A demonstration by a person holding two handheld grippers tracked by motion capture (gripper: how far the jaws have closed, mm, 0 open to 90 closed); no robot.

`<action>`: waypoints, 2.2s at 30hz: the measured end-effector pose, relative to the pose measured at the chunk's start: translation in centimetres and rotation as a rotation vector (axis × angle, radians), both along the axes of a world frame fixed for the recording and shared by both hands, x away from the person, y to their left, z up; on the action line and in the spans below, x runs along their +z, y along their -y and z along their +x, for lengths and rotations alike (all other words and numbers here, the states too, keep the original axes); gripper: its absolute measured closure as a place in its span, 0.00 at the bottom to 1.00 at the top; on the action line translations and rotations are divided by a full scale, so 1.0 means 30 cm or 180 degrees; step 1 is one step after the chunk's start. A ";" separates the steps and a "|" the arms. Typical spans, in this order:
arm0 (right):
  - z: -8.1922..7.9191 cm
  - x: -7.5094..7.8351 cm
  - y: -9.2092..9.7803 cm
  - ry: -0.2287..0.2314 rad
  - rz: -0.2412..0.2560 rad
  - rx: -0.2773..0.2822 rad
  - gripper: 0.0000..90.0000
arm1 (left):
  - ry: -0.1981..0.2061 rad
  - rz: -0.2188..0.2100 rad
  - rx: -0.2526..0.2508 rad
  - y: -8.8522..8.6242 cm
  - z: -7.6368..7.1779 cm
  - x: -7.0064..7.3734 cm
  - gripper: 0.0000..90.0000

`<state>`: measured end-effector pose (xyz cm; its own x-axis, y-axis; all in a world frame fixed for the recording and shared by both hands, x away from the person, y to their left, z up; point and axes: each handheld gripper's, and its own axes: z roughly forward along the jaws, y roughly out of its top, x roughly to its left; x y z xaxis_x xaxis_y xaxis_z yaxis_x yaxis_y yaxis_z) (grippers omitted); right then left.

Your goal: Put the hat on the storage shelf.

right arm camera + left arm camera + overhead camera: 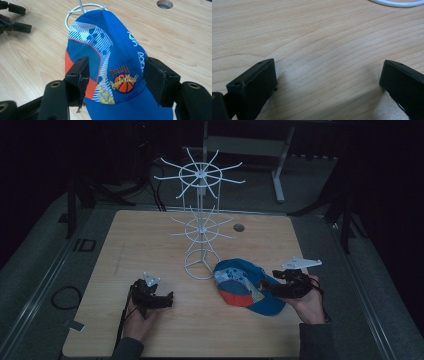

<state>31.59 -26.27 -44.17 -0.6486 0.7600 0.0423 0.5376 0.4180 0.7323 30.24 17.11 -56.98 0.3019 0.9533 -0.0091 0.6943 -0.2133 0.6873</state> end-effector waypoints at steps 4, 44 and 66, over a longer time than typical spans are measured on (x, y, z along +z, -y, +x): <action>0.021 0.007 -0.003 -0.0019 -0.0062 0.0024 0.41 | -0.0003 0.0004 -0.0010 0.001 -0.001 0.000 0.02; 0.228 -0.023 -0.110 -0.0303 -0.0308 0.0345 0.31 | 0.0004 0.0009 -0.0080 0.014 -0.003 0.000 0.02; 0.313 -0.090 -0.172 -0.0515 -0.0548 0.0438 0.31 | 0.0005 0.0001 -0.0091 0.017 -0.003 0.000 0.02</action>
<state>40.99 -21.12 -46.88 -0.7417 0.6700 0.0316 0.5713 0.6062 0.5533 30.16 16.61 -56.98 0.3289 0.9443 -0.0082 0.6868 -0.2333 0.6884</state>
